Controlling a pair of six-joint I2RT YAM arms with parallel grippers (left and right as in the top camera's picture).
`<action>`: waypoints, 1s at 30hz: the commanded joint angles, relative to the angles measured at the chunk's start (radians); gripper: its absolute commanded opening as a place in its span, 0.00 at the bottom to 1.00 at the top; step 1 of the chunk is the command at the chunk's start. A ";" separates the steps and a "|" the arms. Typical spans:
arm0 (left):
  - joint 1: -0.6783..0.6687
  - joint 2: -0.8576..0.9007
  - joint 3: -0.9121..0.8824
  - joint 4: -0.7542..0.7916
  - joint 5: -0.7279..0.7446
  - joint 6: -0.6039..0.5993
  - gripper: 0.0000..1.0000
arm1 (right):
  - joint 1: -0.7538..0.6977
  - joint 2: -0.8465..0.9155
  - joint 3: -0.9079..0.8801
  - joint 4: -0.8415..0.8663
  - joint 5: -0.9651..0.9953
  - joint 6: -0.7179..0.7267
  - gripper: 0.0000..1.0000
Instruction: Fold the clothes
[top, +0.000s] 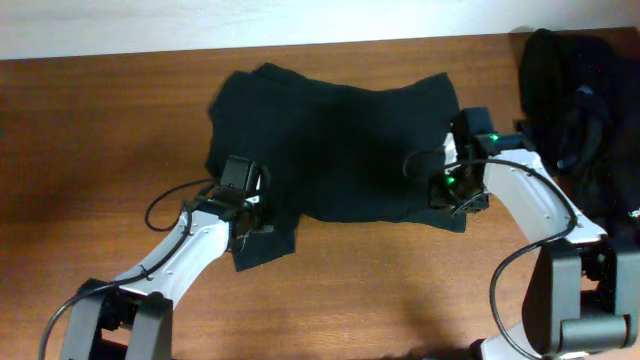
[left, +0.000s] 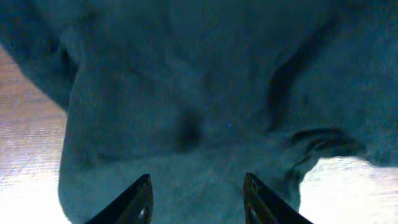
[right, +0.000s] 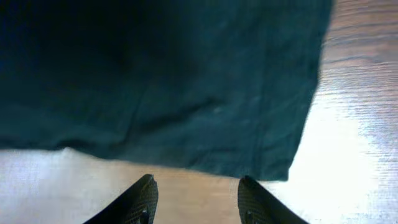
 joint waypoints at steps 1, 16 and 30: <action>0.003 0.011 -0.002 0.018 0.020 -0.010 0.47 | -0.042 0.001 -0.052 0.034 -0.014 0.034 0.47; 0.008 0.084 0.002 0.004 0.002 -0.037 0.47 | -0.058 0.001 -0.218 0.218 -0.017 0.022 0.50; 0.107 0.090 0.002 -0.141 0.041 -0.077 0.44 | -0.060 0.002 -0.276 0.277 0.051 0.022 0.64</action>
